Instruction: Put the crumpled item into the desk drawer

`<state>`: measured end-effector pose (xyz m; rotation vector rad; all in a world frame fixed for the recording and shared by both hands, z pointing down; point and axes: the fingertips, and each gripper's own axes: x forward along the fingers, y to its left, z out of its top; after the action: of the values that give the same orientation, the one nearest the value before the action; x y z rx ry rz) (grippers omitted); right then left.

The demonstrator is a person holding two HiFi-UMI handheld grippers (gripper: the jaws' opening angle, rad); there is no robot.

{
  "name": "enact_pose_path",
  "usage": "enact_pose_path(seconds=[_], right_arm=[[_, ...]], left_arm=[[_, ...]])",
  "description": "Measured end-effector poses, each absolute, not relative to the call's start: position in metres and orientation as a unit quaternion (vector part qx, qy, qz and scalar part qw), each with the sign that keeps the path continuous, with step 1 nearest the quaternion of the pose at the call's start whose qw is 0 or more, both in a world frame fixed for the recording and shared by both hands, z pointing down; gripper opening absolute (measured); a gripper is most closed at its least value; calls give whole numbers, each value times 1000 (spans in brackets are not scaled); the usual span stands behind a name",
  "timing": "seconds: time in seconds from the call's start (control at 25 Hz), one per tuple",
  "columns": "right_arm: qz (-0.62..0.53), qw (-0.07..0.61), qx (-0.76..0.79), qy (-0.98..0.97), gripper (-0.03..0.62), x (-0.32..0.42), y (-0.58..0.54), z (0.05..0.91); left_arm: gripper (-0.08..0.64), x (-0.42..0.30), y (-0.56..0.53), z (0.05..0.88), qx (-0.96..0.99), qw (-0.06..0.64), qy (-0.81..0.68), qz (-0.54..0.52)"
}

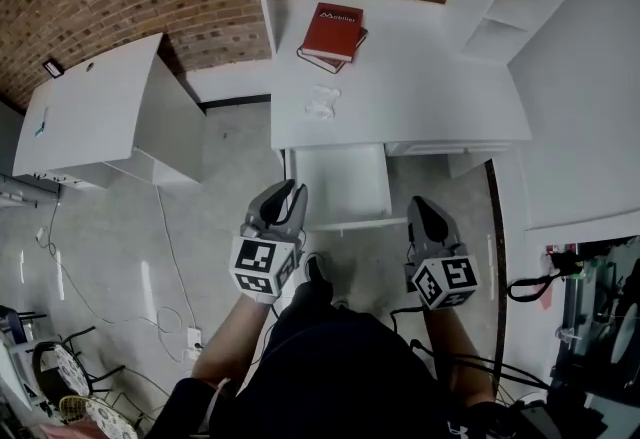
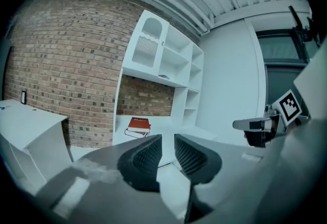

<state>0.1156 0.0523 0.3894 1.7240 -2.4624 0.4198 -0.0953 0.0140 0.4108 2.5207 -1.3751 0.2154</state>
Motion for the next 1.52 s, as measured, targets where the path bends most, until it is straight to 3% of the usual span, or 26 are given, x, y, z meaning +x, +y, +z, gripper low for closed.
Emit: enact_pose_path(seconds=[0.44,0.84,1.52], right_arm=[[143,70,579,-799,3,107,1,402],[167,67,576,-798,3,143,-50,419],[211,61,479,-850,3,181,-159,447]], left_arm=[[84,-114,-51,440,869,137,-466,93],[84,-110,-118,459,849,128,-497,128],[109,-77,-216,544,788,200,-533,235]])
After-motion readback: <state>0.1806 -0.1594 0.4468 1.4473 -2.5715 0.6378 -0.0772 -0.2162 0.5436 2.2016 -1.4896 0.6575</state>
